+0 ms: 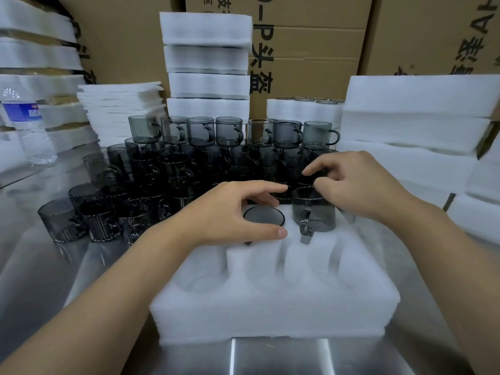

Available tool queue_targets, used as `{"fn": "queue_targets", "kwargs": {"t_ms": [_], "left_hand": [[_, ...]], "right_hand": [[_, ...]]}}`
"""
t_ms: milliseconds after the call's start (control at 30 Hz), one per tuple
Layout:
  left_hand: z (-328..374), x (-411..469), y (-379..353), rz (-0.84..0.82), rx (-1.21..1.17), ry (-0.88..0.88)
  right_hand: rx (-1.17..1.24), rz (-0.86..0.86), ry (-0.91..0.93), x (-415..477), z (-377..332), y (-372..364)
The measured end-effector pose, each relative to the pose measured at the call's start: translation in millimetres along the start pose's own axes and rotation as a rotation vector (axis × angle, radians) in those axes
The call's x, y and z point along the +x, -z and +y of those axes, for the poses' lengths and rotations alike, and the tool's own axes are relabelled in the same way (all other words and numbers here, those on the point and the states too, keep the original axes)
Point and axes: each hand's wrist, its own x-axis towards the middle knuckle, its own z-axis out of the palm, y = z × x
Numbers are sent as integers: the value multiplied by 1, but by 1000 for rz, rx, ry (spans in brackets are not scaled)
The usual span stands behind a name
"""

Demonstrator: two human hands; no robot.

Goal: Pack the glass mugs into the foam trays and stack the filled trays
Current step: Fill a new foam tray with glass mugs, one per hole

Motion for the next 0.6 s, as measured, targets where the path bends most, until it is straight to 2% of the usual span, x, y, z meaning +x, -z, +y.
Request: {"fn": "queue_targets", "kwargs": {"t_ms": [367, 600], "left_hand": [[5, -2, 2, -96, -2, -80], [7, -3, 2, -147, 83, -107]], "right_hand": [[-210, -198, 64, -3, -3, 2], [-204, -39, 52, 2, 6, -7]]}}
